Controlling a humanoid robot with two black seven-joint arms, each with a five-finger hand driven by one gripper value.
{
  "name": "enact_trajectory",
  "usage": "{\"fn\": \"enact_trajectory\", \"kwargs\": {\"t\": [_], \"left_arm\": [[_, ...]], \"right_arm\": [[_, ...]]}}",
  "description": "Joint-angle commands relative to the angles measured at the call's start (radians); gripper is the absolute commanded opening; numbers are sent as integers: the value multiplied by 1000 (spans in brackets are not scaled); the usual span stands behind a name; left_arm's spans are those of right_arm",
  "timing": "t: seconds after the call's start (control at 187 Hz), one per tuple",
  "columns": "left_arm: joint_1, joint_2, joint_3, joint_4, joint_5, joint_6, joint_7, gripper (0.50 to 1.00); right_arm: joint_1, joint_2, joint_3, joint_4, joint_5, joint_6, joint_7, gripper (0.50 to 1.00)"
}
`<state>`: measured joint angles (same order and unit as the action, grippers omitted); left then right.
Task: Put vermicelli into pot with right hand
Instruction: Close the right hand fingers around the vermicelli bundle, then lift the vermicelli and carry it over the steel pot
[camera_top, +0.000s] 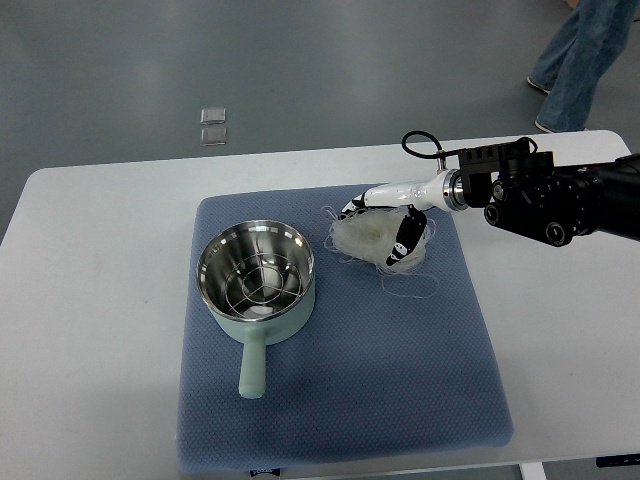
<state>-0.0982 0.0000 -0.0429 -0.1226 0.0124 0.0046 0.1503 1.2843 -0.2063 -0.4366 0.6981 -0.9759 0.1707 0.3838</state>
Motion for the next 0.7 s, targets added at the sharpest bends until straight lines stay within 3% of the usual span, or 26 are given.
{"fn": "enact_trajectory", "kwargs": {"t": [0.0,0.096,0.171,0.224,0.24,0.246,0.251,0.256,0.262,0.267,0.272,0.278,0.283,0.566,0.694], "left_arm": [[0,0,0,1,0,1,0,1000],[0,0,0,1,0,1,0,1000],[0,0,1,1,0,1,0,1000],[0,0,0,1,0,1,0,1000],[0,0,1,1,0,1,0,1000],[0,0,1,1,0,1,0,1000],[0,0,1,1,0,1,0,1000],[0,0,1,1,0,1,0,1000],[0,0,1,1,0,1,0,1000],[0,0,1,1,0,1,0,1000],[0,0,1,1,0,1,0,1000],[0,0,1,1,0,1,0,1000],[0,0,1,1,0,1,0,1000],[0,0,1,1,0,1,0,1000],[0,0,1,1,0,1,0,1000]], "right_arm": [[-2,24,-44,-19,-26,-8,-13,915],[-3,41,-62,-20,-27,-31,-13,899],[-3,61,-80,-34,-29,-48,-13,819],[-3,74,-110,-52,-29,-59,-13,719],[-3,79,-120,-60,-29,-62,-13,658],[-3,79,-120,-60,-29,-62,-13,658],[-3,82,-126,-63,-29,-65,-14,617],[-3,82,-126,-63,-29,-65,-14,617],[-5,84,-131,-66,-29,-66,-14,576],[-5,84,-131,-66,-29,-66,-14,576],[-5,87,-136,-69,-29,-69,-14,536],[-5,87,-136,-69,-29,-69,-14,535],[-7,90,-140,-72,-29,-74,-14,500],[23,73,-120,-78,-6,-194,1,500],[125,18,-24,12,13,-204,18,500]]}}
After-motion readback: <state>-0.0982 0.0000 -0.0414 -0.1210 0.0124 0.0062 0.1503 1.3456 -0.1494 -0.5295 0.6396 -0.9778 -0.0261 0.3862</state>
